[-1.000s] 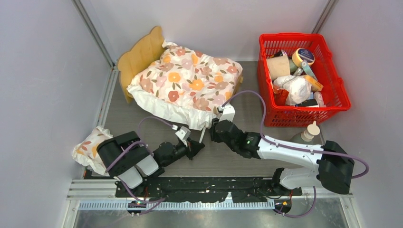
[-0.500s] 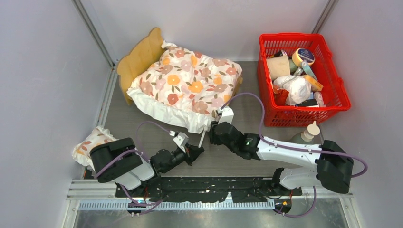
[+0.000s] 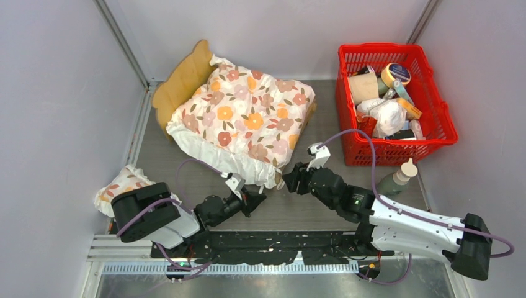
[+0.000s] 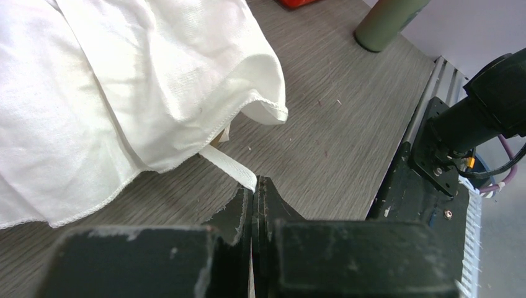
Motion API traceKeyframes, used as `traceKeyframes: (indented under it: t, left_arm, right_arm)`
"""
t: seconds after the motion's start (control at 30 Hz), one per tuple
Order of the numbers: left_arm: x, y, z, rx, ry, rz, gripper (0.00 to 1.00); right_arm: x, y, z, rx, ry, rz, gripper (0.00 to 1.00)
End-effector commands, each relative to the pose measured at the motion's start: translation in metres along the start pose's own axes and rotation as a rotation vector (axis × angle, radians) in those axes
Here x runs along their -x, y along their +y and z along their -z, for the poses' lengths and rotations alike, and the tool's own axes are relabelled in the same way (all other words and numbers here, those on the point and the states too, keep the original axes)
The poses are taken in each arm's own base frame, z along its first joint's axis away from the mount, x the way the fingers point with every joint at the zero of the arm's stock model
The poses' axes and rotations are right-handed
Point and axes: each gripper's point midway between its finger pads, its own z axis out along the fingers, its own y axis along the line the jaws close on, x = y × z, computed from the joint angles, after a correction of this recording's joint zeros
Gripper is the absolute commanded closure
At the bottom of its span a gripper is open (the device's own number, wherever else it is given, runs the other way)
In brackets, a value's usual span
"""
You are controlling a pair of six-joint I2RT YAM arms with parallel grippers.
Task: Set up the pet bed
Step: Tie the ropes to the bed frame.
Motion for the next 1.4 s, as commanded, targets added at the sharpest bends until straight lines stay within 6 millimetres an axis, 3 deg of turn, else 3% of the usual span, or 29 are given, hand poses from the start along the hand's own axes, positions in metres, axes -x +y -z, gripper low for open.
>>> traceKeyframes:
  t: [0.0,0.27,0.63,0.7,0.77,0.83,0.87,1.0,1.13,1.27,1.37]
  left_arm:
    - [-0.007,-0.004,0.010,-0.027,0.021,0.015,1.00]
    - [-0.029,-0.002,0.025,-0.028,0.094,0.013,1.00]
    - [-0.033,0.004,0.033,-0.009,0.098,0.006,1.00]
    - [-0.030,0.003,0.031,-0.009,0.088,0.007,1.00]
    - [-0.027,0.002,0.029,-0.011,0.079,0.009,1.00]
    - [-0.026,0.001,0.028,-0.013,0.075,0.014,1.00]
    - [-0.026,0.001,0.027,-0.012,0.076,0.017,1.00]
    - [-0.030,0.001,0.027,-0.008,0.095,0.030,1.00]
    - [-0.034,0.001,0.028,-0.011,0.108,0.033,1.00]
    - [-0.036,0.000,0.027,-0.015,0.120,0.037,1.00]
    - [-0.036,-0.001,0.027,-0.021,0.121,0.037,1.00]
  right_arm:
    - [-0.027,-0.017,-0.016,0.005,0.029,0.117,0.49]
    - [-0.051,-0.026,-0.046,0.052,0.045,0.209,0.51]
    - [-0.088,-0.042,-0.075,0.026,0.128,0.169,0.50]
    - [-0.091,-0.041,-0.078,0.038,0.125,0.159,0.53]
    - [-0.093,-0.038,-0.081,0.050,0.126,0.150,0.64]
    - [-0.093,-0.037,-0.081,0.054,0.135,0.147,0.85]
    - [-0.092,-0.036,-0.080,0.054,0.139,0.140,0.92]
    - [-0.075,-0.027,-0.062,0.046,0.142,0.081,0.95]
    - [-0.033,0.006,-0.036,0.140,0.039,0.027,0.95]
    - [-0.010,0.041,-0.028,0.246,0.005,-0.009,0.95]
    - [-0.006,0.072,-0.030,0.346,0.033,-0.029,0.95]
